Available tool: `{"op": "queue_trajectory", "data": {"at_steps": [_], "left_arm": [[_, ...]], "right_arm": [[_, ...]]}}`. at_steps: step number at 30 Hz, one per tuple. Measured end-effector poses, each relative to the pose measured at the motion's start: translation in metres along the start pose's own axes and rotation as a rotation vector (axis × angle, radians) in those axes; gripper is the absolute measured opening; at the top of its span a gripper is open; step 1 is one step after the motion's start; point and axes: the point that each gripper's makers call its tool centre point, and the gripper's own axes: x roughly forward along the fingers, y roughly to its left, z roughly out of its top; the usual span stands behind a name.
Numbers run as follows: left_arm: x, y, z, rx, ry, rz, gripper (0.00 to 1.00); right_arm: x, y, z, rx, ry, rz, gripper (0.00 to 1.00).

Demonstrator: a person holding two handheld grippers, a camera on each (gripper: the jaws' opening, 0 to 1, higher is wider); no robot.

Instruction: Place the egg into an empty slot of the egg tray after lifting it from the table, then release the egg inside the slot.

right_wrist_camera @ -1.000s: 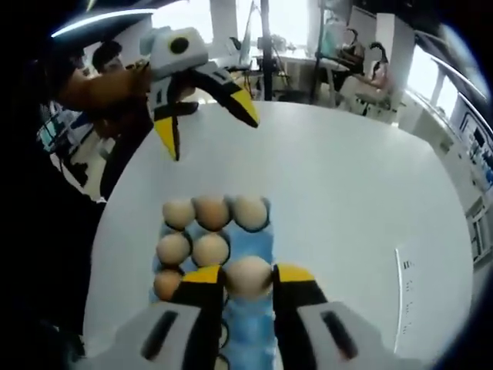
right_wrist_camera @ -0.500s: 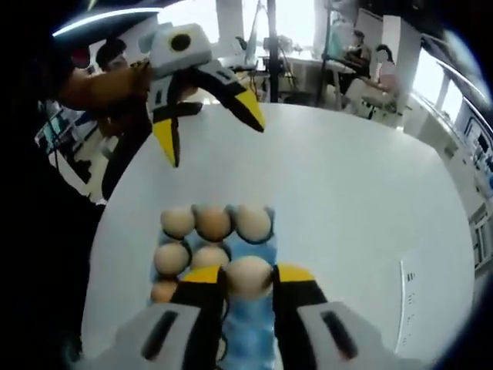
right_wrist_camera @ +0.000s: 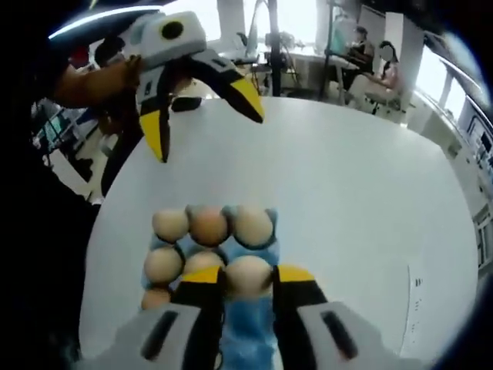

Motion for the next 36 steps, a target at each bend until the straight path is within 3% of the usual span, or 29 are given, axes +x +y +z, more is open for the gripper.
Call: {"op": "queue_trajectory", "data": {"at_steps": [18,30,36], "left_arm": [[0.000,0.000,0.001,0.001,-0.003,-0.001,0.51],[0.001,-0.001,0.001,0.008,0.006,-0.008,0.49],[0.001,-0.002,0.002,0.009,0.005,-0.010,0.49]], "right_arm": [[0.014,-0.005,-0.008,0.034,0.021,0.024,0.24],[0.013,-0.003,-0.008,0.036,-0.014,0.030,0.26],[0.010,-0.004,-0.007,0.031,-0.064,0.012,0.30]]}}
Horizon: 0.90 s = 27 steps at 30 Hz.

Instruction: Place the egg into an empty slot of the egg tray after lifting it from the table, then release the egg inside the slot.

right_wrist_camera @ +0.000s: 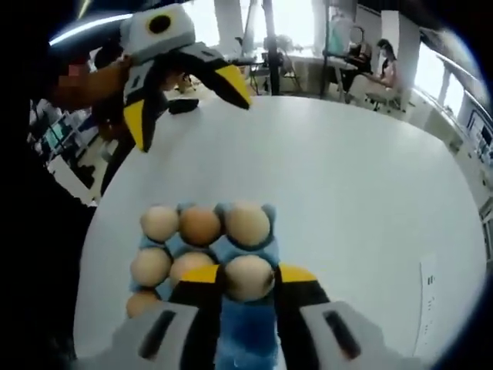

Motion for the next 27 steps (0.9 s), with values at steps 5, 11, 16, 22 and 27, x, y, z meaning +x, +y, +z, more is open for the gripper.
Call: {"op": "queue_trajectory", "data": {"at_steps": [5,11,16,22,27], "left_arm": [[0.000,-0.001,0.001,0.004,0.002,-0.001,0.49],[0.001,-0.002,0.004,0.010,0.001,-0.005,0.49],[0.002,-0.003,0.005,0.013,0.002,-0.009,0.49],[0.002,-0.005,0.008,0.018,0.001,-0.007,0.49],[0.002,-0.005,0.007,0.022,0.003,-0.007,0.49]], "right_arm": [[-0.013,-0.002,0.006,0.052,-0.079,-0.011,0.37],[-0.026,0.000,-0.002,0.083,-0.108,-0.024,0.37],[-0.033,0.004,-0.012,0.099,-0.109,-0.031,0.37],[-0.044,0.003,-0.021,0.113,-0.117,-0.055,0.36],[-0.054,0.002,-0.030,0.130,-0.119,-0.077,0.35]]}}
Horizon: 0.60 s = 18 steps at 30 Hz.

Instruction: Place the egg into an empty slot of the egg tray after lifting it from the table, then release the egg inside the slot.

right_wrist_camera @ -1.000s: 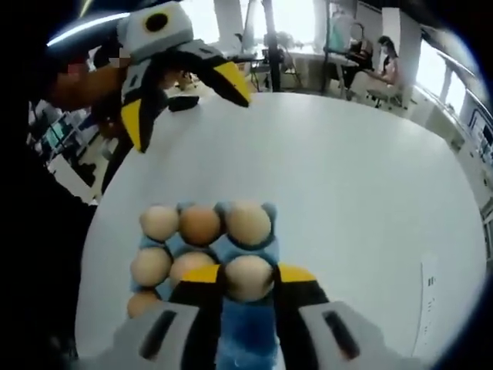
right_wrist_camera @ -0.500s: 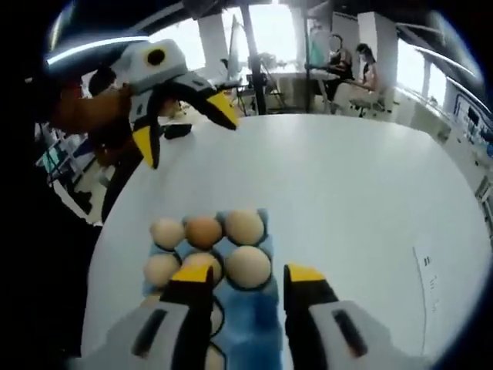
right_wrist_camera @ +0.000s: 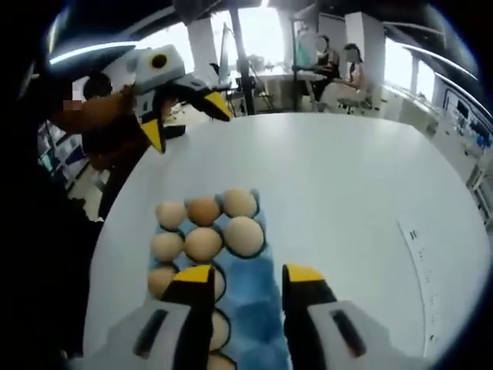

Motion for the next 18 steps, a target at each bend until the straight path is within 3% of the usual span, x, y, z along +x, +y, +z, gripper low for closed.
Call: {"op": "queue_trajectory", "data": {"at_steps": [13,18], "left_arm": [[0.003,0.000,-0.001,-0.002,0.001,-0.005,0.49],[0.004,-0.002,0.000,-0.003,-0.002,-0.008,0.49]], "right_arm": [[-0.032,-0.005,-0.037,0.062,0.019,-0.063,0.34],[-0.054,-0.011,-0.061,0.100,0.038,-0.111,0.34]]}}
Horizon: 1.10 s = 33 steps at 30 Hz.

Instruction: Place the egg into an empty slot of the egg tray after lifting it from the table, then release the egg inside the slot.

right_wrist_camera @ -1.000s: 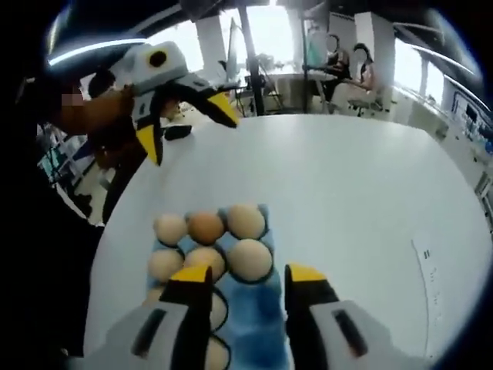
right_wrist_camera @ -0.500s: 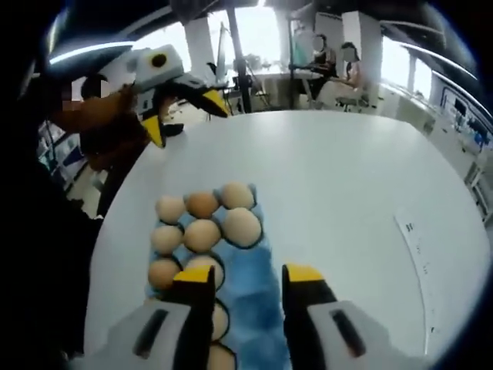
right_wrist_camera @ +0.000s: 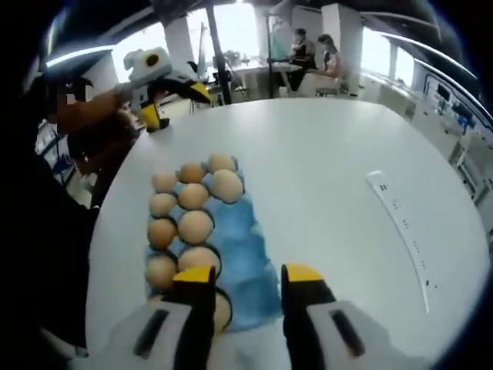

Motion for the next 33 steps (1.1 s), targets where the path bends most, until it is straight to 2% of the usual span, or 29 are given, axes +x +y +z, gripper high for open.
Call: {"op": "queue_trajectory", "data": {"at_steps": [5,12,15,21,29,33], "left_arm": [[0.000,0.000,-0.001,0.001,0.002,-0.004,0.48],[0.002,-0.001,0.000,-0.001,0.001,-0.009,0.48],[0.001,0.000,-0.001,-0.001,0.003,-0.004,0.48],[0.001,0.000,-0.003,-0.001,0.009,-0.004,0.48],[0.001,-0.001,-0.003,-0.001,0.009,-0.007,0.48],[0.002,-0.002,-0.003,-0.002,0.009,-0.010,0.48]], "right_arm": [[-0.017,-0.007,-0.027,0.041,0.031,-0.036,0.34],[-0.038,-0.020,-0.055,0.058,0.058,-0.108,0.32],[-0.048,-0.023,-0.068,0.098,0.070,-0.120,0.32],[-0.069,-0.029,-0.094,0.121,0.117,-0.177,0.32],[-0.092,-0.040,-0.118,0.150,0.163,-0.240,0.32],[-0.096,-0.044,-0.125,0.154,0.183,-0.254,0.31]]}}
